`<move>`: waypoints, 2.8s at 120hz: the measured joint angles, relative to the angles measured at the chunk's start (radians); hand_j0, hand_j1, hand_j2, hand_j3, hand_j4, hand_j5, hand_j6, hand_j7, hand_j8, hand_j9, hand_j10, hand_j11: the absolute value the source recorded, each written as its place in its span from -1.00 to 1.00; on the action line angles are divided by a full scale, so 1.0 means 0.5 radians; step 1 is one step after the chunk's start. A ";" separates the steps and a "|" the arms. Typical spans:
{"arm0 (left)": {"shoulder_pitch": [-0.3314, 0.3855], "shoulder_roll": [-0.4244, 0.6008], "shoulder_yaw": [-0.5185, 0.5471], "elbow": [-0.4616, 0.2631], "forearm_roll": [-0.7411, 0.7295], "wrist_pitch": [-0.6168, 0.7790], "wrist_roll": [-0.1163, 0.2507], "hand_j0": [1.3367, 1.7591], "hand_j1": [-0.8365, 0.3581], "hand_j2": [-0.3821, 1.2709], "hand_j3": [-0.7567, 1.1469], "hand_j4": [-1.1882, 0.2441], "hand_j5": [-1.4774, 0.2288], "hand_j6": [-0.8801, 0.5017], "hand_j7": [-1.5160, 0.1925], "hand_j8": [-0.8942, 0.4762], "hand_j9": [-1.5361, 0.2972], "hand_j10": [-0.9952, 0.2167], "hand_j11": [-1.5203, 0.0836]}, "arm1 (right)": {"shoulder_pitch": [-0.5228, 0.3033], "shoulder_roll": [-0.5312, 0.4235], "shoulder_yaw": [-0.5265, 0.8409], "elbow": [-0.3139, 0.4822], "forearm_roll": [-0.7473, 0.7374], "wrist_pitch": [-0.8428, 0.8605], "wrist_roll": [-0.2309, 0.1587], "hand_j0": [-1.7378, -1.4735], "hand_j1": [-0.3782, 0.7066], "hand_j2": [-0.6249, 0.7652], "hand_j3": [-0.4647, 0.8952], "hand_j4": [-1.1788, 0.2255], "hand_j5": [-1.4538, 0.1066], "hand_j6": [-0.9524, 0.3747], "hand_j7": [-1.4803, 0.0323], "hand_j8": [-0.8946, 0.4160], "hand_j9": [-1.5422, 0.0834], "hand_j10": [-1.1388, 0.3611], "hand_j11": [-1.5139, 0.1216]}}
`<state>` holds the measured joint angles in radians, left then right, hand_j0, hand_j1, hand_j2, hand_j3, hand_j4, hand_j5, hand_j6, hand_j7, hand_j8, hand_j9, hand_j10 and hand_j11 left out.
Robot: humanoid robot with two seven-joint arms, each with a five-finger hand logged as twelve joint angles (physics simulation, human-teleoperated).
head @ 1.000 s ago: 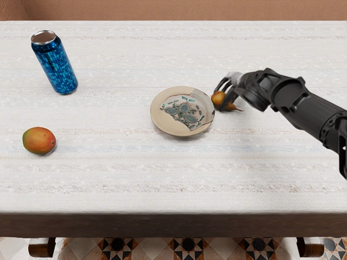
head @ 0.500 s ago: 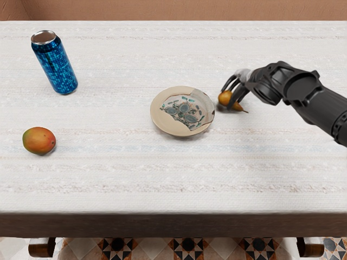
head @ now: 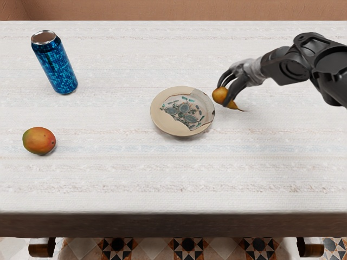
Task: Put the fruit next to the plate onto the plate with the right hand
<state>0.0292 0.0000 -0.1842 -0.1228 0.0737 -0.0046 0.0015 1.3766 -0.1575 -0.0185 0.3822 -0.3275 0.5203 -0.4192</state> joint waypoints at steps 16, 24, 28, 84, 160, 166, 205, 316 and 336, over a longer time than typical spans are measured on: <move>0.000 0.000 0.000 0.000 0.000 0.000 0.000 0.52 0.94 -0.53 -0.21 0.63 0.70 0.24 0.74 0.27 0.65 0.61 0.86 | 0.036 -0.024 0.072 0.001 0.007 0.135 -0.002 -0.39 0.42 0.72 -0.32 -0.50 -0.68 -0.24 -0.54 -0.36 -0.56 -0.41 -0.61; 0.000 0.000 0.000 0.000 0.000 0.000 0.000 0.52 0.94 -0.53 -0.21 0.63 0.70 0.24 0.74 0.27 0.65 0.61 0.86 | 0.049 -0.024 0.120 0.006 0.009 0.160 -0.002 -0.39 0.41 0.71 -0.32 -0.51 -0.68 -0.25 -0.54 -0.37 -0.56 -0.42 -0.60; 0.000 0.000 0.000 0.000 0.000 0.000 0.000 0.52 0.94 -0.53 -0.21 0.63 0.70 0.24 0.74 0.27 0.65 0.61 0.86 | 0.055 -0.022 0.135 0.015 0.012 0.167 -0.003 -0.39 0.41 0.71 -0.32 -0.51 -0.68 -0.25 -0.54 -0.37 -0.56 -0.42 -0.60; 0.000 0.000 0.000 0.000 0.000 0.000 0.000 0.52 0.94 -0.53 -0.21 0.63 0.70 0.24 0.74 0.27 0.65 0.61 0.86 | 0.083 0.260 0.171 0.105 0.076 0.188 -0.046 -0.40 0.43 0.73 -0.32 -0.52 -0.67 -0.24 -0.54 -0.37 -0.55 -0.44 -0.60; 0.000 0.000 0.000 0.000 0.000 0.000 0.000 0.52 0.94 -0.53 -0.21 0.63 0.70 0.24 0.74 0.27 0.65 0.61 0.86 | -0.001 0.315 0.171 0.095 0.072 -0.142 -0.026 -0.40 0.05 -0.03 -0.32 -0.02 0.02 -0.20 0.11 -0.26 0.10 -0.13 0.05; 0.000 0.000 0.000 0.000 0.000 0.000 0.000 0.52 0.94 -0.53 -0.21 0.63 0.70 0.24 0.74 0.27 0.65 0.61 0.86 | -0.006 0.315 0.172 0.095 0.072 -0.157 -0.024 -0.40 -0.02 -0.06 -0.32 0.04 0.10 -0.16 0.18 -0.22 0.16 -0.08 0.12; 0.000 0.000 0.000 0.000 0.000 0.000 0.000 0.52 0.94 -0.53 -0.20 0.63 0.70 0.24 0.74 0.27 0.65 0.61 0.86 | -0.096 0.109 0.459 0.094 0.209 0.089 -0.021 -0.40 -0.70 -0.10 -0.32 0.51 0.66 0.27 0.75 0.20 0.70 0.36 0.66; 0.000 0.000 0.000 0.000 0.000 0.000 0.000 0.52 0.94 -0.53 -0.21 0.63 0.70 0.24 0.74 0.27 0.65 0.61 0.86 | -0.575 -1.531 0.601 1.857 0.923 0.182 -0.022 -0.40 -0.94 -0.10 -0.32 0.68 0.86 0.44 0.96 0.36 0.90 0.52 0.85; 0.000 0.000 0.000 0.000 0.000 0.000 0.000 0.52 0.94 -0.53 -0.21 0.63 0.70 0.24 0.74 0.27 0.65 0.61 0.86 | -0.597 -1.730 0.598 2.000 0.959 0.182 -0.021 -0.40 -0.95 -0.10 -0.32 0.68 0.86 0.44 0.96 0.37 0.90 0.52 0.85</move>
<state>0.0292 0.0000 -0.1840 -0.1228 0.0737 -0.0046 0.0014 1.0779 -1.0226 0.2807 1.3824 0.1519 0.6114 -0.4297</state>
